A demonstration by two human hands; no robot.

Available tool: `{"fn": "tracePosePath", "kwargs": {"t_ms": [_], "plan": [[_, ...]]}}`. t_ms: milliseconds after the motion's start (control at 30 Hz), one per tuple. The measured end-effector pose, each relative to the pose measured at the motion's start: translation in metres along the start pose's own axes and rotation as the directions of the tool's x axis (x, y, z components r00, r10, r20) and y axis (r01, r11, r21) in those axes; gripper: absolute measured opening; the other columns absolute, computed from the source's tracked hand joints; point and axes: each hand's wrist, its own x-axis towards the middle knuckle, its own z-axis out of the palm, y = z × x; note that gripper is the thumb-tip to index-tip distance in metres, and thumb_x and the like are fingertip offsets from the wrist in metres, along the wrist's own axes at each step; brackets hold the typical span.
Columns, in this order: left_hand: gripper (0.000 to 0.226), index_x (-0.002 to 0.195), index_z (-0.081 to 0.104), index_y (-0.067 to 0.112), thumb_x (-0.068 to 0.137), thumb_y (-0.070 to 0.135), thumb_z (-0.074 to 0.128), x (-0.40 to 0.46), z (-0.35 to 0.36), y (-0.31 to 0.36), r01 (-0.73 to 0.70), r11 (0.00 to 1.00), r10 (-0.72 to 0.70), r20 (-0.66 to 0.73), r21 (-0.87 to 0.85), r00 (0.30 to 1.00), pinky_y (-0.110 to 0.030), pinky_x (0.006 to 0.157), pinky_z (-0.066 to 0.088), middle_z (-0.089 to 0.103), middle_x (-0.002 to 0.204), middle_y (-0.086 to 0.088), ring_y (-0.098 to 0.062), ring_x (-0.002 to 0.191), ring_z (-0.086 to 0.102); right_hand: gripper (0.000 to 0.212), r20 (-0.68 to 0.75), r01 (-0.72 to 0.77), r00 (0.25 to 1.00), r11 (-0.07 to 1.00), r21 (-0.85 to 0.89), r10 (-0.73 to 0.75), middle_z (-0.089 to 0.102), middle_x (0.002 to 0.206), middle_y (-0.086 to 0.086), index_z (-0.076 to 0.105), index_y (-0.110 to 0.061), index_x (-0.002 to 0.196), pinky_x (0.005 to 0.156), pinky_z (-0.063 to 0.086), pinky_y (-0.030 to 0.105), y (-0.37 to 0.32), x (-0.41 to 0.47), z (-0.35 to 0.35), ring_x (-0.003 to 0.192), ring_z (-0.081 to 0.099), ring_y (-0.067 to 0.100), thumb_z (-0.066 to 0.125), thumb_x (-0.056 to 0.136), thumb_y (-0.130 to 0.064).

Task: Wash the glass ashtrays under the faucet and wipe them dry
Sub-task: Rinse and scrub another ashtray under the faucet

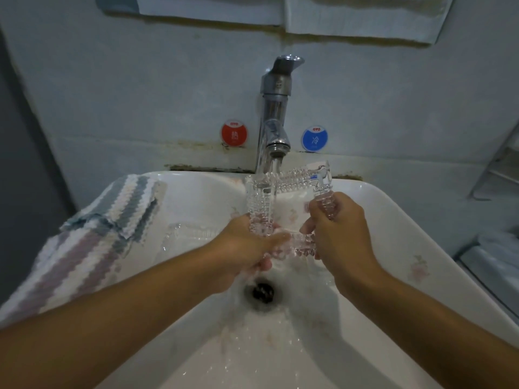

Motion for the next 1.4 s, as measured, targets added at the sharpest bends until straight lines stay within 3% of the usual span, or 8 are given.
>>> {"fn": "tracePosePath", "kwargs": {"t_ms": [200,300,467,667,900,1133,1267,1400], "plan": [[0.024,0.119,0.057,0.004,0.096,0.004,0.062,0.009,-0.003,-0.003,0.014,1.000,-0.015,0.036,0.019,0.999,-0.024,0.044,0.043,0.062,0.083,-0.012,-0.014,0.051,0.057,0.013,-0.004,-0.025,1.000,1.000,0.002,0.025,0.070,0.088,0.006,0.063,-0.015,0.107,0.055,0.043,0.025,0.002,0.002,-0.001,0.068,0.061,0.015,0.052,0.104,-0.022],[0.025,0.122,0.053,0.001,0.099,0.011,0.058,0.010,-0.001,-0.005,-0.046,0.993,0.045,0.007,0.108,0.999,-0.026,0.042,0.043,0.062,0.076,-0.011,-0.016,0.053,0.058,0.014,0.001,-0.050,0.999,0.999,0.017,0.050,0.070,0.087,0.006,0.063,-0.014,0.107,0.062,0.048,0.032,0.002,0.003,0.000,0.069,0.062,0.015,0.052,0.104,-0.021],[0.017,0.100,0.064,0.006,0.098,0.023,0.063,0.004,-0.003,-0.001,-0.126,0.980,0.141,-0.089,0.153,0.986,-0.023,0.037,0.037,0.065,0.062,-0.002,-0.013,0.040,0.052,0.016,0.028,-0.096,0.995,0.993,0.065,0.094,0.070,0.085,0.006,0.062,-0.015,0.110,0.056,0.049,0.029,0.001,0.002,0.001,0.067,0.064,0.015,0.048,0.106,-0.023],[0.032,0.106,0.067,0.007,0.082,0.022,0.082,0.003,-0.003,0.001,0.070,0.996,-0.069,-0.019,0.063,0.997,-0.021,0.046,0.043,0.070,0.079,-0.005,-0.010,0.047,0.053,0.013,0.043,-0.063,0.997,0.997,0.037,0.061,0.070,0.084,0.007,0.064,-0.016,0.102,0.060,0.049,0.033,0.001,0.000,0.002,0.068,0.064,0.018,0.052,0.104,-0.022],[0.014,0.110,0.063,0.000,0.096,0.003,0.061,0.003,-0.002,0.002,0.042,0.998,-0.042,-0.006,0.044,0.999,-0.022,0.043,0.041,0.062,0.081,-0.010,-0.013,0.050,0.056,0.013,0.029,-0.072,0.997,0.997,0.014,0.071,0.070,0.081,0.006,0.063,-0.017,0.101,0.060,0.052,0.035,0.001,0.001,0.000,0.067,0.064,0.018,0.051,0.105,-0.021],[0.020,0.098,0.068,0.004,0.093,0.022,0.070,0.003,-0.002,-0.002,-0.003,0.996,0.013,-0.120,0.085,0.993,-0.023,0.045,0.043,0.064,0.067,-0.004,-0.011,0.043,0.052,0.007,0.126,-0.089,0.989,0.995,0.039,0.083,0.069,0.090,0.005,0.061,-0.018,0.107,0.053,0.050,0.024,-0.002,-0.002,-0.001,0.076,0.067,0.018,0.058,0.101,-0.016],[0.020,0.107,0.065,0.004,0.093,0.017,0.070,0.007,-0.005,-0.002,0.006,1.000,-0.002,-0.123,0.028,0.992,-0.022,0.047,0.047,0.066,0.080,-0.011,-0.014,0.050,0.057,0.032,0.233,-0.162,0.962,0.984,0.067,0.143,0.069,0.095,0.010,0.060,-0.018,0.108,0.057,0.059,0.031,-0.002,-0.004,-0.001,0.077,0.069,0.020,0.071,0.086,0.003],[0.027,0.122,0.060,0.002,0.095,0.000,0.059,0.016,-0.007,-0.005,0.057,0.997,-0.062,-0.127,-0.042,0.990,-0.024,0.049,0.051,0.066,0.098,-0.016,-0.018,0.054,0.060,0.044,0.249,-0.188,0.954,0.980,0.071,0.165,0.068,0.099,0.011,0.059,-0.023,0.106,0.073,0.062,0.045,0.003,-0.004,0.002,0.089,0.069,0.026,0.060,0.084,0.015]]}}
